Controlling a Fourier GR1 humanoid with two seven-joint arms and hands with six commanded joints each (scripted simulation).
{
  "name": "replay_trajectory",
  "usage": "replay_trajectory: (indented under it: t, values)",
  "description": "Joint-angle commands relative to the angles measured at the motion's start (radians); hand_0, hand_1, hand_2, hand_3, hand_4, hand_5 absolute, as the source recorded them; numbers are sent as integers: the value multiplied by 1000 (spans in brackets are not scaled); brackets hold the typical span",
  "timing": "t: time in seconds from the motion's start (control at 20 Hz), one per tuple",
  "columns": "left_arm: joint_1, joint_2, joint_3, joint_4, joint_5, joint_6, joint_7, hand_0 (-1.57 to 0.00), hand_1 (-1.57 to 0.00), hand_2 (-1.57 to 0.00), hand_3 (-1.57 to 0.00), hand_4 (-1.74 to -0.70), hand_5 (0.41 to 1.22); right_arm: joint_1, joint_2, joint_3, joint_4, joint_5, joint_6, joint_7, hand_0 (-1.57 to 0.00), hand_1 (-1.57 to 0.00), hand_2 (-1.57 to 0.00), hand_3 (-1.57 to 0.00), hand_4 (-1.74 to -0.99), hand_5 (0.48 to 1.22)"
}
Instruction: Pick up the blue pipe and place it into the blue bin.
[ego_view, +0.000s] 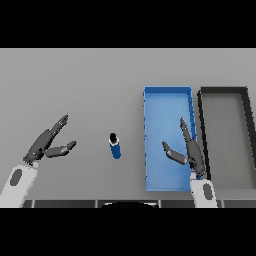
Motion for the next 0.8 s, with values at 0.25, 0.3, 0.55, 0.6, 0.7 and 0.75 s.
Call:
replay_trajectory:
  t: [0.25,0.3,0.55,0.6,0.7,0.75]
  values:
    - [26,-35,-123,-82,-35,-86,13,1,1,1,1,-1158,497,-5,-2,4,4,2,8,8,1,1,1,1,-1208,612]
    - [26,-54,-149,-92,-66,-76,20,1,1,1,1,-1170,490,-9,2,8,-2,0,8,14,1,1,1,1,-1211,613]
    - [17,-125,-211,-73,-158,-37,8,1,1,1,1,-1186,464,23,3,14,-47,-3,9,17,1,1,1,1,-1223,620]
    - [11,-138,-215,-62,-159,-35,15,1,1,1,1,-1189,463,11,12,17,-36,-1,7,35,1,1,1,1,-1228,621]
    - [-19,-199,-239,-18,-174,-26,34,1,1,1,1,-1200,467,22,17,21,-36,11,-3,28,1,1,1,1,-1231,623]
    - [-37,-219,-244,0,-170,-31,56,1,1,1,1,-1206,468,23,18,24,-37,17,-5,25,1,1,1,1,-1229,622]
